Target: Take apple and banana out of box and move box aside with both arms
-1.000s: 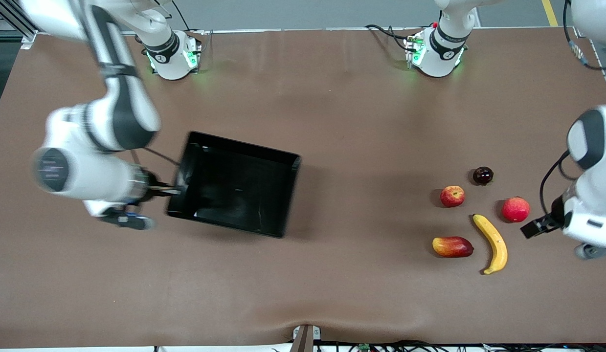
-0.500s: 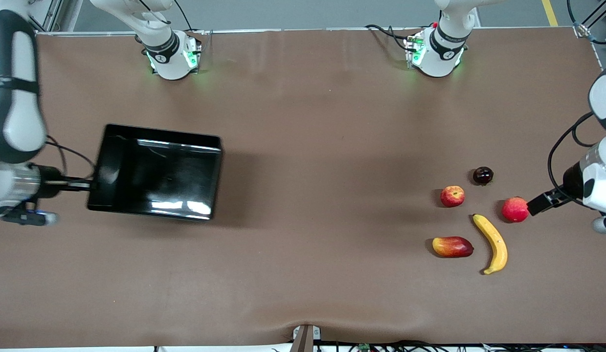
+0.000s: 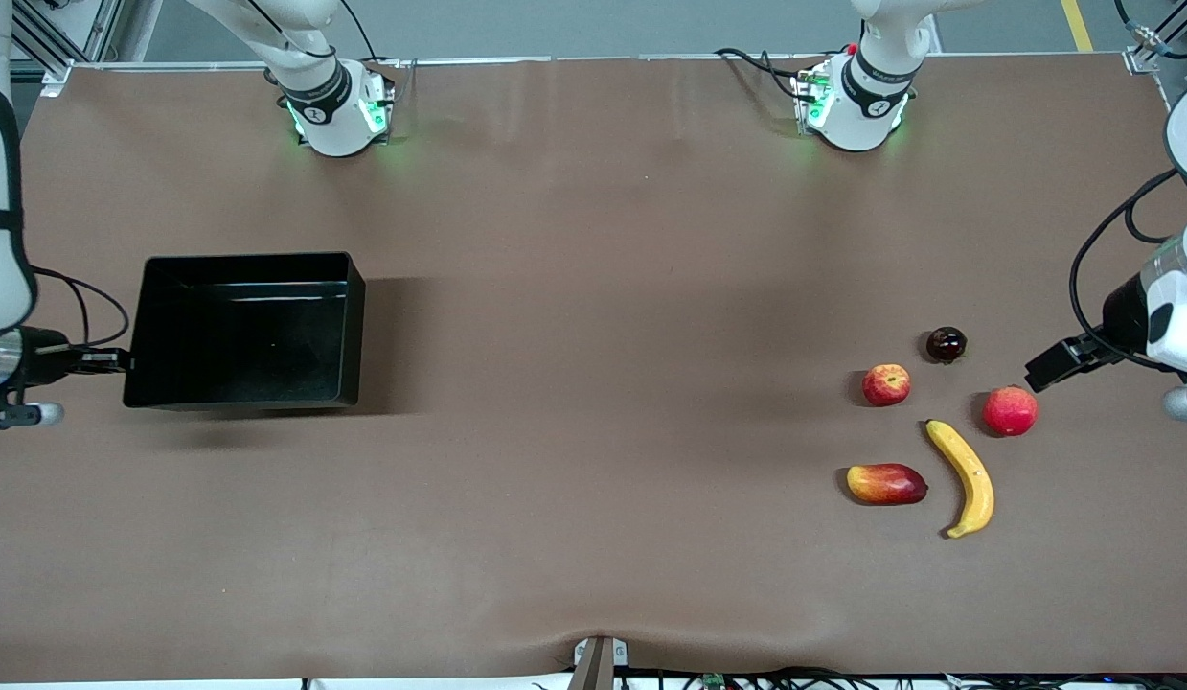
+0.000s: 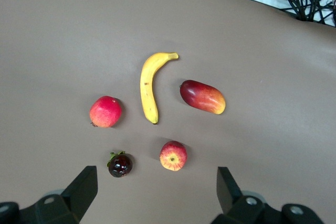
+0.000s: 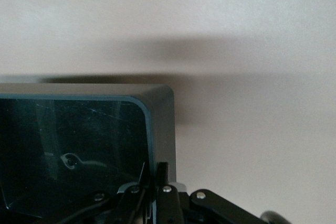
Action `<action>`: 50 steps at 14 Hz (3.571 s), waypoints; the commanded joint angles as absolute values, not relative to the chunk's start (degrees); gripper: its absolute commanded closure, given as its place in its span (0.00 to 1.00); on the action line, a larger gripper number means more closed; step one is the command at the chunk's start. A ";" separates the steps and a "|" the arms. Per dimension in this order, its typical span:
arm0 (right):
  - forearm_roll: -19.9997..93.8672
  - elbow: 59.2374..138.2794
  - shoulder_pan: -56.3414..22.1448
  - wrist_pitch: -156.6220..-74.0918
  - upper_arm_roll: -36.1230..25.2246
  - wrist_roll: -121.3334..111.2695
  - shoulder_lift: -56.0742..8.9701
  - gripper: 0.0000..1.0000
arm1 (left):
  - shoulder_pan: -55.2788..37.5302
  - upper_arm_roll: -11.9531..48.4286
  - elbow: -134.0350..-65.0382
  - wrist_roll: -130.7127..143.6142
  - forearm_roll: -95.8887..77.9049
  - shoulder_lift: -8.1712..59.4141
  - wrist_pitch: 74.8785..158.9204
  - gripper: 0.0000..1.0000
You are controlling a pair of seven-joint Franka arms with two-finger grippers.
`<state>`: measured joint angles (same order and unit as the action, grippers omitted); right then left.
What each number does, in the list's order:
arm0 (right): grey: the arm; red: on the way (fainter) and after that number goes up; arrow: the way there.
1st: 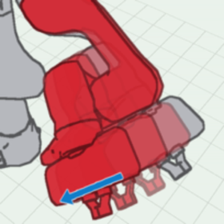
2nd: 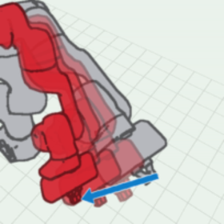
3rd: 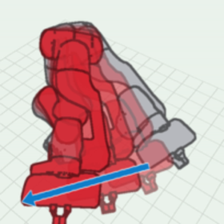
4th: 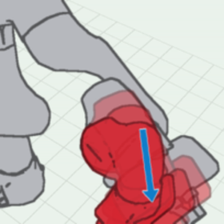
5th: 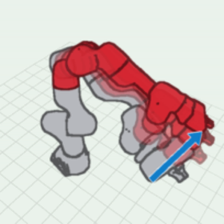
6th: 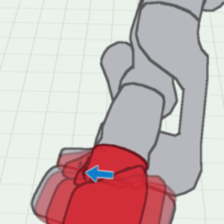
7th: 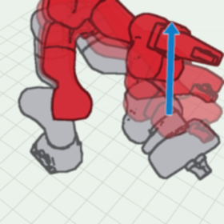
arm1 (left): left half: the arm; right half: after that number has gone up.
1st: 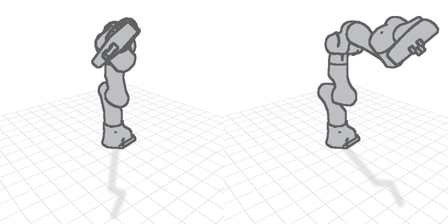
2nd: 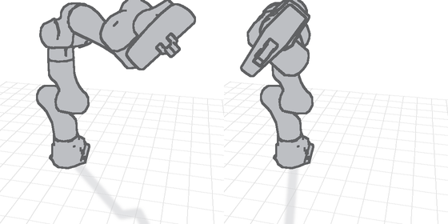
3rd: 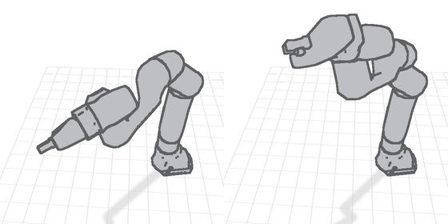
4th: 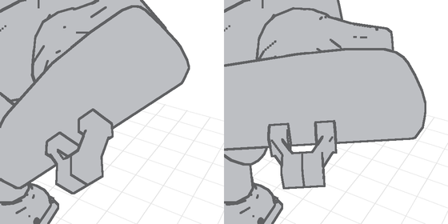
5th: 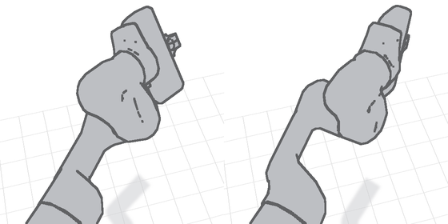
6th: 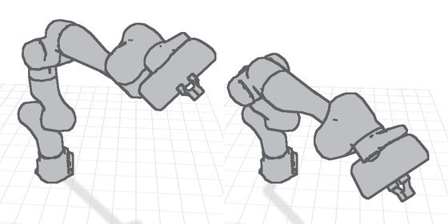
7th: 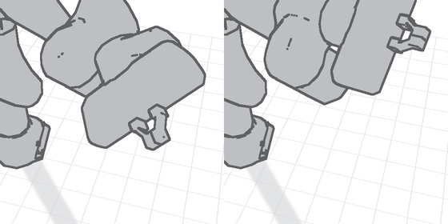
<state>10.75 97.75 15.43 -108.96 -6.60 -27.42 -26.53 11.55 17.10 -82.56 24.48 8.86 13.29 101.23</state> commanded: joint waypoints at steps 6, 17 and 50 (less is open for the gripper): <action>12.22 108.37 18.02 -119.53 -5.10 -29.36 -25.05 1.00 | 12.22 17.84 -84.20 15.92 6.42 8.27 95.55 0.00; 8.63 84.06 19.17 -96.71 -5.10 -31.90 -30.84 0.00 | 4.22 10.37 -94.92 9.23 1.41 -5.00 91.50 0.00; 1.05 95.98 3.43 -93.17 -5.10 -19.54 5.63 0.00 | 4.57 13.36 -94.04 8.61 2.11 -4.22 89.82 0.00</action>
